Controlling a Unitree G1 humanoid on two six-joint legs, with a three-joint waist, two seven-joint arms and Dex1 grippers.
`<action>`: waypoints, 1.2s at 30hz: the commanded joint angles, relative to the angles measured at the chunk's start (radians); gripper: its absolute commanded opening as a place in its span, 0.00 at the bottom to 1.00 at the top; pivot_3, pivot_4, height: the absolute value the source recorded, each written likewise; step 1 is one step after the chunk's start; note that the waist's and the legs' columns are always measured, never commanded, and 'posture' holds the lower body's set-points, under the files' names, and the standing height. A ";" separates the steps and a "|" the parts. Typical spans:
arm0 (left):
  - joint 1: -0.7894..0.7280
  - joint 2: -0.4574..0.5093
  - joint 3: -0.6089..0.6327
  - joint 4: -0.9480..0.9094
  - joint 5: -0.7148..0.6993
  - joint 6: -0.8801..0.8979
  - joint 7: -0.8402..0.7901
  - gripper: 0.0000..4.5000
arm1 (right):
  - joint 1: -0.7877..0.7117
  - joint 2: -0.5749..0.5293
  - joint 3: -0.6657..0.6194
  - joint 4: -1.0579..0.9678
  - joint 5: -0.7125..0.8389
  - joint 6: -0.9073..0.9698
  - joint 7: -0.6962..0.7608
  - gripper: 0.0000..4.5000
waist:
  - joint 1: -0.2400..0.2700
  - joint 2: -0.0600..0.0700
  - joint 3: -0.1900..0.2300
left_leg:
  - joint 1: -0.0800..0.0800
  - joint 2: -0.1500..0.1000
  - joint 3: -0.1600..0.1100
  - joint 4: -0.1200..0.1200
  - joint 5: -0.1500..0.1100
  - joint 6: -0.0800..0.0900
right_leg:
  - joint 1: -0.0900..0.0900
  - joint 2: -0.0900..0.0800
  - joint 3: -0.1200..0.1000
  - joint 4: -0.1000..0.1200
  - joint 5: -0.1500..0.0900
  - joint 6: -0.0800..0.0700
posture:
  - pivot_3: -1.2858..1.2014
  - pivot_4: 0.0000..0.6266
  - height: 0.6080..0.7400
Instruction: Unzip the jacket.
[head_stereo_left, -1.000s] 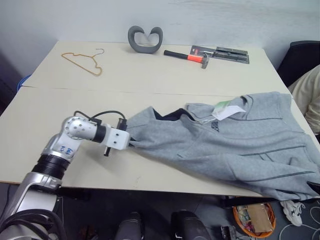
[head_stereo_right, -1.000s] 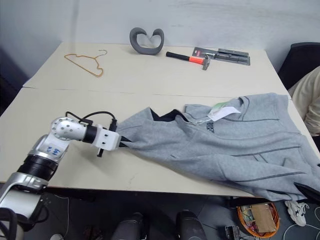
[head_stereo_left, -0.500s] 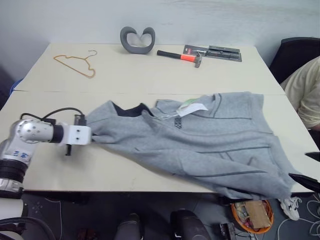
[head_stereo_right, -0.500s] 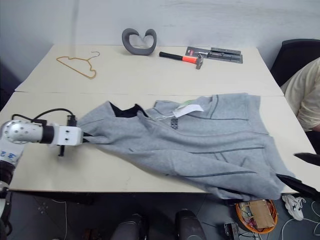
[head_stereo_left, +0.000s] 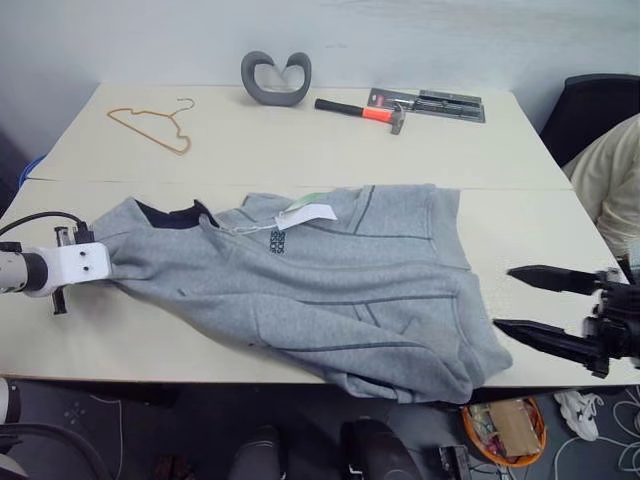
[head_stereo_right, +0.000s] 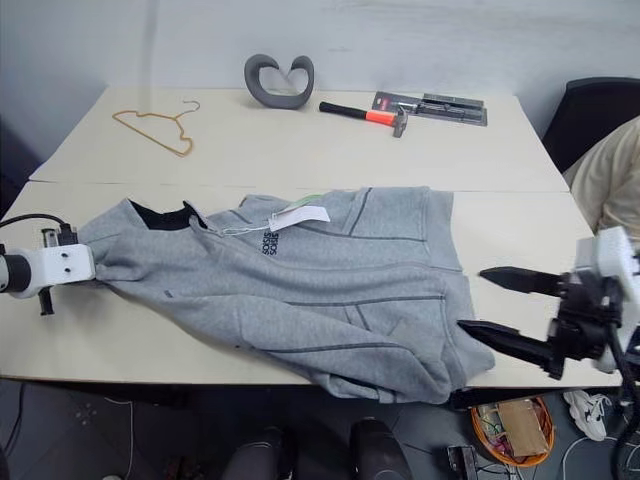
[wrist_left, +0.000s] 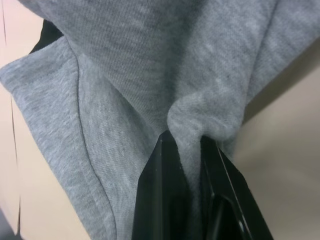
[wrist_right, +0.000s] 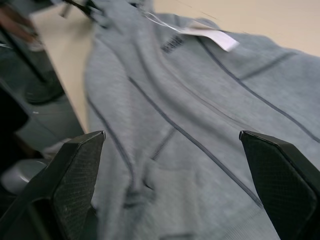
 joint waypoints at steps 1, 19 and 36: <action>-0.020 0.036 -0.003 0.055 0.036 0.042 0.036 0.01 | -0.043 -0.015 0.055 -0.042 0.061 0.008 -0.039 1.00 | 0.000 0.000 0.000 | 0.000 0.000 0.000 0.000 0.000 0.000 | 0.000 0.000 0.000 0.000 0.000 0.000 | 0.52 0.24 1.00; 0.047 0.087 0.233 -0.017 -0.276 0.328 -0.443 0.88 | -0.157 -0.023 0.219 0.011 -0.091 -0.102 -0.032 1.00 | 0.010 -0.003 -0.002 | -0.009 0.000 0.001 0.005 0.000 0.000 | -0.008 -0.001 0.000 0.004 0.000 0.000 | 0.52 0.24 1.00; -0.146 -0.255 0.169 -0.757 -0.568 0.952 -0.598 0.94 | -0.659 0.279 0.883 0.183 -0.698 -0.372 -0.238 1.00 | 0.026 -0.003 -0.001 | -0.017 -0.002 0.000 0.015 0.003 -0.003 | -0.013 0.000 0.000 0.010 0.000 0.000 | 0.52 0.24 1.00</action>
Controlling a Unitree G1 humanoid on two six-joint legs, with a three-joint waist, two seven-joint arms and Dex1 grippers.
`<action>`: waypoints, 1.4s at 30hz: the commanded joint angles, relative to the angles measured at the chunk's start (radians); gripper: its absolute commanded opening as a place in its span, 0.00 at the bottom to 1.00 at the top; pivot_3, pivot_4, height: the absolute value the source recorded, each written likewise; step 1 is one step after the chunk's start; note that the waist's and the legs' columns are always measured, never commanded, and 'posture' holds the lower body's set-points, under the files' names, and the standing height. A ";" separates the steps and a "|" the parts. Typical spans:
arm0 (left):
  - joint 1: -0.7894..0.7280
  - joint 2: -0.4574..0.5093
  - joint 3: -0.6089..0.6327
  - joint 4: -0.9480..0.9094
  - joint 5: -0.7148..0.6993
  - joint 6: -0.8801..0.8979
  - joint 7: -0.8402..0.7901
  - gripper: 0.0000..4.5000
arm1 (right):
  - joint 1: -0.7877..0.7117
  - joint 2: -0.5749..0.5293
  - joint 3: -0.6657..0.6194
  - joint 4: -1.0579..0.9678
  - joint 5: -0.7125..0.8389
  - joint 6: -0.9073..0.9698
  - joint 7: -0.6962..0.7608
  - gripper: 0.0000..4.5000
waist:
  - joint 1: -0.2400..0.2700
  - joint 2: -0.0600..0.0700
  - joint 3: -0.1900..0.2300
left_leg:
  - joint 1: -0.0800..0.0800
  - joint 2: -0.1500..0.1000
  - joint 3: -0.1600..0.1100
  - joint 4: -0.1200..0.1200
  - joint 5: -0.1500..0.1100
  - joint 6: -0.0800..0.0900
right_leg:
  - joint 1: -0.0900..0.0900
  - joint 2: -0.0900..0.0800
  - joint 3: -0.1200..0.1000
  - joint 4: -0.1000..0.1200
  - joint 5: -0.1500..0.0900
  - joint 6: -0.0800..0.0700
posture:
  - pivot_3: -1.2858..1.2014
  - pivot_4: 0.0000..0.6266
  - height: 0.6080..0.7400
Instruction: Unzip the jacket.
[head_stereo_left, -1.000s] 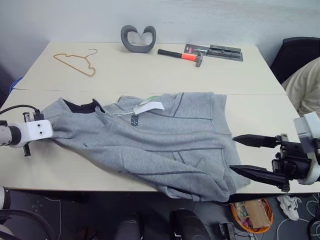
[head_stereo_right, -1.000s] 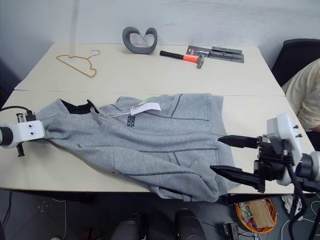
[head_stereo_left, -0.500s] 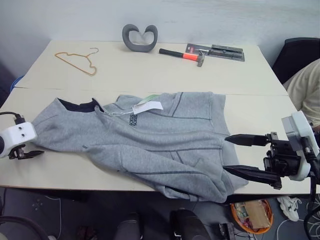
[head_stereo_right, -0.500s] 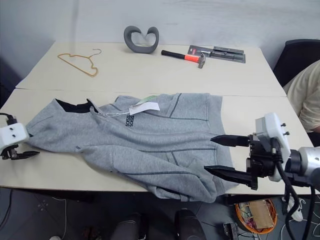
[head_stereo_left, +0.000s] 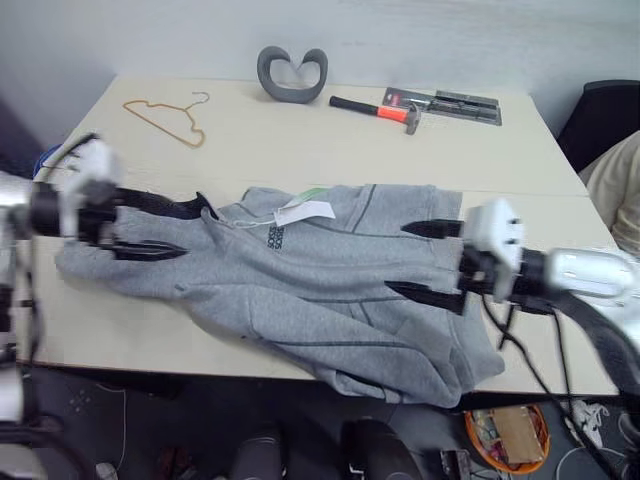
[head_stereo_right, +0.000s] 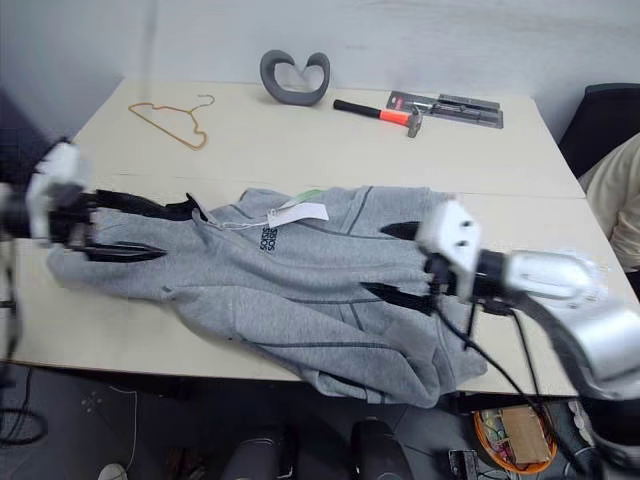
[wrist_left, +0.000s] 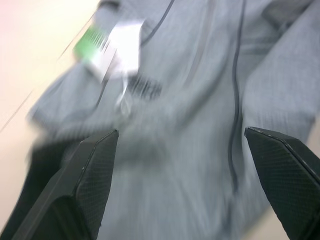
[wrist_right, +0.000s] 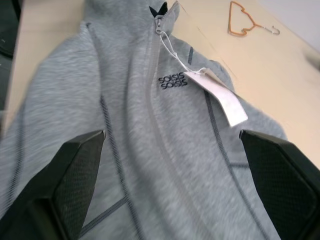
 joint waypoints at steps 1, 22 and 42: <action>-0.109 -0.074 -0.048 0.044 0.073 -0.055 0.074 0.94 | -0.076 0.062 0.080 0.049 -0.097 -0.043 -0.022 1.00 | 0.001 0.000 0.000 | -0.001 0.000 0.000 0.002 0.000 -0.001 | -0.001 0.001 0.000 0.003 0.000 0.000 | 0.52 0.24 1.00; -0.325 -0.447 -0.357 0.313 0.493 -0.239 0.451 0.94 | 0.032 0.038 -0.155 -0.137 -0.003 0.116 -0.079 1.00 | 0.004 0.000 0.000 | -0.003 0.000 0.002 0.006 -0.001 0.001 | -0.001 0.000 0.001 0.003 0.001 0.001 | 0.52 0.24 1.00; -0.316 -0.527 -0.346 0.392 0.586 -0.342 0.687 0.14 | 0.076 0.031 -0.208 -0.219 0.093 0.172 -0.129 1.00 | 0.023 0.000 0.000 | -0.004 -0.001 0.001 0.006 -0.001 0.001 | -0.001 0.000 0.000 0.003 0.001 0.001 | 0.52 0.24 1.00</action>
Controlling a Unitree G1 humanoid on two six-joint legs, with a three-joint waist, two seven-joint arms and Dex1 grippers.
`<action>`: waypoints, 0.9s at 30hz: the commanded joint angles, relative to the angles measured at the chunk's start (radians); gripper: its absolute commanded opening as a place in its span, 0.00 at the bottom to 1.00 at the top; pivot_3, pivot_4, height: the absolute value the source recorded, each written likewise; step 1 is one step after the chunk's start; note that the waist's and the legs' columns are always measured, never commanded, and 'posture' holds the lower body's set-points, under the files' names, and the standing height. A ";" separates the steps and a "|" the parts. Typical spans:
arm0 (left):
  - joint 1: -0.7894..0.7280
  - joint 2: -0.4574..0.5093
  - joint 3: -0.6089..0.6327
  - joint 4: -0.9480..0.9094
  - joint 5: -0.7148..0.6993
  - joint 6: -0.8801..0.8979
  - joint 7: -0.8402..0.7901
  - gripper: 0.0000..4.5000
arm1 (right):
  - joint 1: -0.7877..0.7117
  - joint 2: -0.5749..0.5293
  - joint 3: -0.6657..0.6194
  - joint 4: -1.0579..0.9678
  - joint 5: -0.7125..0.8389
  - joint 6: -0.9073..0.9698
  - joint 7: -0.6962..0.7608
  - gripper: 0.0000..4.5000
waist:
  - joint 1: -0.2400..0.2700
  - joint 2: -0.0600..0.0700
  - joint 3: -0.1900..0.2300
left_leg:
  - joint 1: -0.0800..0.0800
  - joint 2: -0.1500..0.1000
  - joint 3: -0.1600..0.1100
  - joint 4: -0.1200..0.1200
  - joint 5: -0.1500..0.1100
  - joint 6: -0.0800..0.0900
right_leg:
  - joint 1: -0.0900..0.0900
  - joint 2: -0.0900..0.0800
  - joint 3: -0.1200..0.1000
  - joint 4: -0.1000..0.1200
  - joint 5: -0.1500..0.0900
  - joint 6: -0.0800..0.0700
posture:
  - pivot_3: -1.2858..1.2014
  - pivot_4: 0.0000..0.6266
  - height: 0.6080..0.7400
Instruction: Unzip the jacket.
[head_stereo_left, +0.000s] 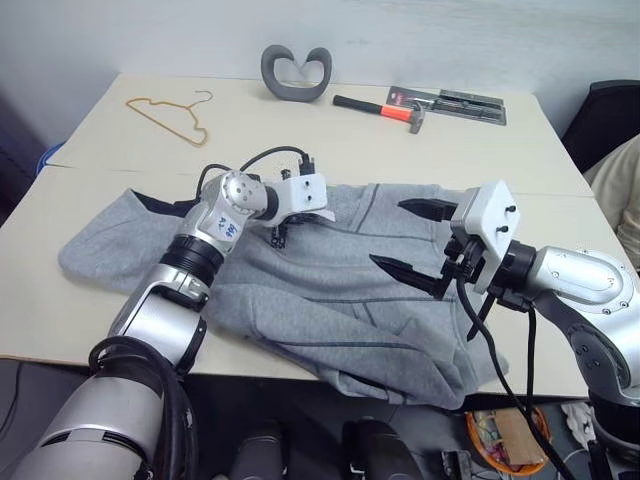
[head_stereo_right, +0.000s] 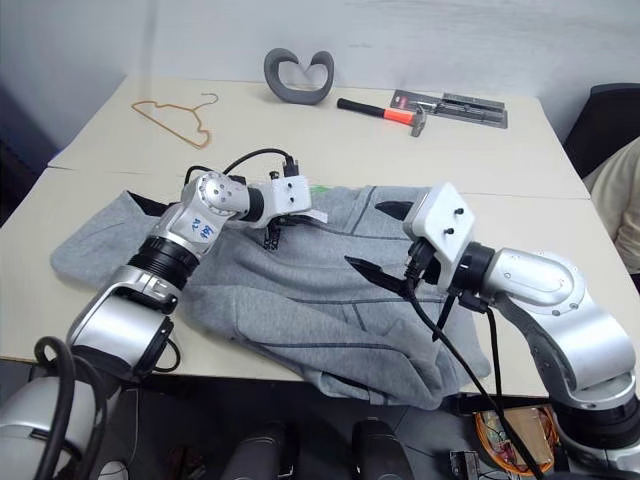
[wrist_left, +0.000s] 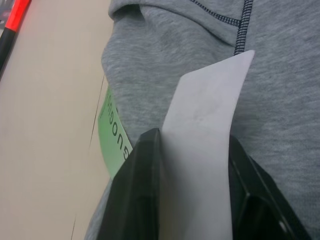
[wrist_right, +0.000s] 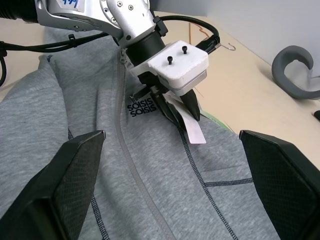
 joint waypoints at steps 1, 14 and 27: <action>-0.010 0.006 0.034 -0.009 -0.005 -0.004 0.018 0.09 | 0.003 -0.014 -0.023 -0.038 0.013 -0.008 -0.002 1.00 | 0.004 0.000 0.000 | 0.000 0.000 0.000 0.000 0.000 0.000 | 0.000 0.000 0.000 0.000 0.000 0.000 | 0.52 0.24 1.00; 0.257 0.048 0.117 -0.574 -0.352 -0.143 -0.326 0.01 | 0.082 -0.058 -0.061 -0.064 0.039 0.002 0.011 1.00 | 0.005 0.000 0.000 | 0.000 0.001 0.000 0.000 0.000 -0.001 | 0.001 0.000 0.000 -0.001 0.000 0.000 | 0.52 0.24 1.00; 0.359 0.090 0.042 -0.583 -0.230 -0.226 -0.321 0.01 | 0.169 -0.083 -0.125 -0.108 0.083 0.031 -0.009 1.00 | 0.006 0.000 0.000 | 0.003 0.001 -0.001 0.000 0.000 0.001 | 0.005 0.000 0.000 -0.006 0.000 0.000 | 0.52 0.24 1.00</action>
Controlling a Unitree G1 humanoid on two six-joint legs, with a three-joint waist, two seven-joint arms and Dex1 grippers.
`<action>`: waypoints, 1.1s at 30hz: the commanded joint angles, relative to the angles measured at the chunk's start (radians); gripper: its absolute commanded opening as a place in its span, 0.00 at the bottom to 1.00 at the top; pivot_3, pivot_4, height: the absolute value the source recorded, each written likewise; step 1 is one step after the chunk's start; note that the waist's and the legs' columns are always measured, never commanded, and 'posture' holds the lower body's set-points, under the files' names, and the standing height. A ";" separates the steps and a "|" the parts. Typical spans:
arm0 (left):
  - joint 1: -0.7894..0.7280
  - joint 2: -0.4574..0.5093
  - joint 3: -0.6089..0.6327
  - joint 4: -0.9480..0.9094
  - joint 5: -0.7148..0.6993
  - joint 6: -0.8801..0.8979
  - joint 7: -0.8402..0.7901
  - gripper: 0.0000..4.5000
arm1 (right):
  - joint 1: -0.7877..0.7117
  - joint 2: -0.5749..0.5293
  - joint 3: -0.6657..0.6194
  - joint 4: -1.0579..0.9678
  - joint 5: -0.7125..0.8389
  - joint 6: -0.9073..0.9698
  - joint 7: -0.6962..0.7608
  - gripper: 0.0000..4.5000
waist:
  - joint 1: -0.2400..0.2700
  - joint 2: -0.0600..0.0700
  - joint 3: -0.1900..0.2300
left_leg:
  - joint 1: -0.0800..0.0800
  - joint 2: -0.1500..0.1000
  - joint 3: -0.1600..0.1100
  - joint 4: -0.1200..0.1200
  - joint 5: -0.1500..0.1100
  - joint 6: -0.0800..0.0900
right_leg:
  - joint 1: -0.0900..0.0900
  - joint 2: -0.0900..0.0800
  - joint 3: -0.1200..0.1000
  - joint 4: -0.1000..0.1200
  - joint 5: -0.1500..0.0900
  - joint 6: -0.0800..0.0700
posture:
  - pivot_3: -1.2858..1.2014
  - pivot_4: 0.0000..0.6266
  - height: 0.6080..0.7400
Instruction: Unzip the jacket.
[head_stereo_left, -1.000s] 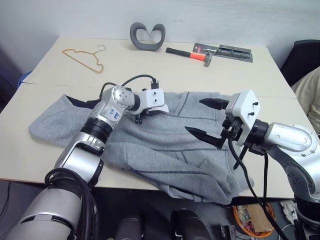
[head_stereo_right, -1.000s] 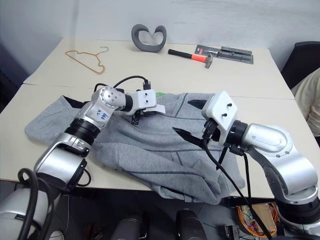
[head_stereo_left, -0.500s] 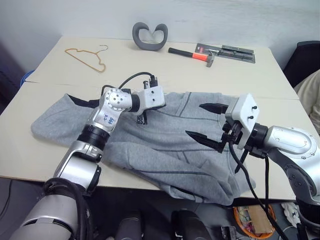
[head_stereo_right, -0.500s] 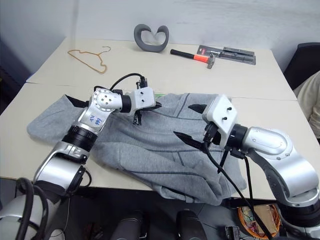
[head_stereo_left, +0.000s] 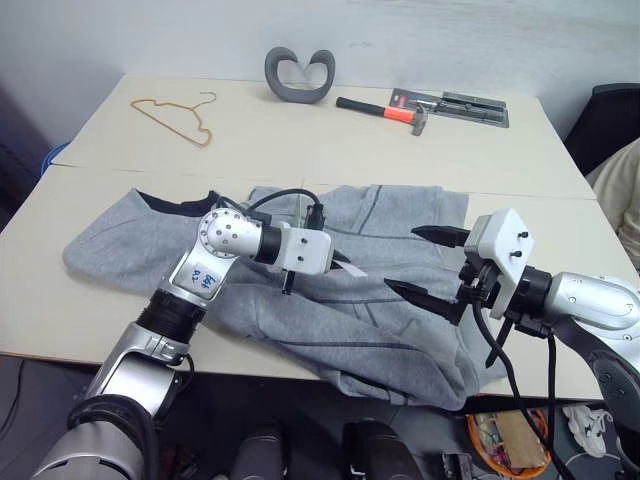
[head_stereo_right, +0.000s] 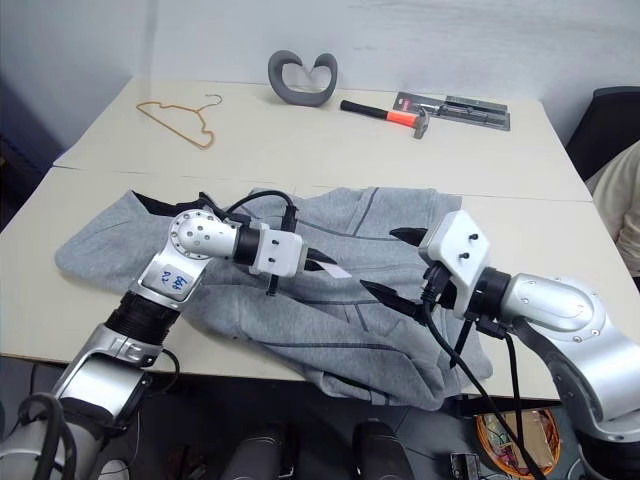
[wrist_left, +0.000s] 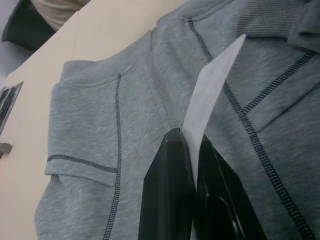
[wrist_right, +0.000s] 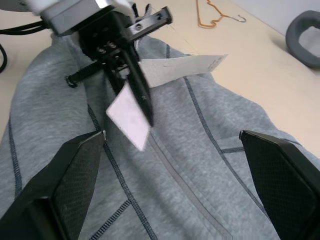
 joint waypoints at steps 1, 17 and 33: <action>0.002 -0.009 -0.007 0.016 0.027 -0.014 0.026 0.01 | 0.006 -0.017 -0.039 -0.041 0.018 -0.005 -0.006 1.00 | 0.001 0.000 0.000 | 0.000 0.000 0.000 0.000 0.000 0.000 | 0.000 0.000 0.000 0.000 0.000 0.000 | 0.52 0.24 1.00; 0.025 0.034 0.122 -0.187 -0.166 0.417 -0.013 0.69 | 0.023 -0.004 -0.012 -0.043 0.013 -0.024 -0.023 1.00 | 0.000 0.000 0.000 | 0.000 0.000 -0.001 0.000 0.000 0.000 | 0.000 0.000 0.000 0.000 0.000 0.000 | 0.52 0.24 1.00; -0.192 0.328 0.193 0.179 -0.165 0.299 -0.278 0.69 | -0.025 0.020 0.289 0.018 -0.247 -0.152 -0.030 1.00 | -0.013 0.000 0.000 | 0.000 0.000 0.000 -0.001 0.000 -0.001 | -0.001 0.001 0.000 -0.001 0.000 0.000 | 0.52 0.24 1.00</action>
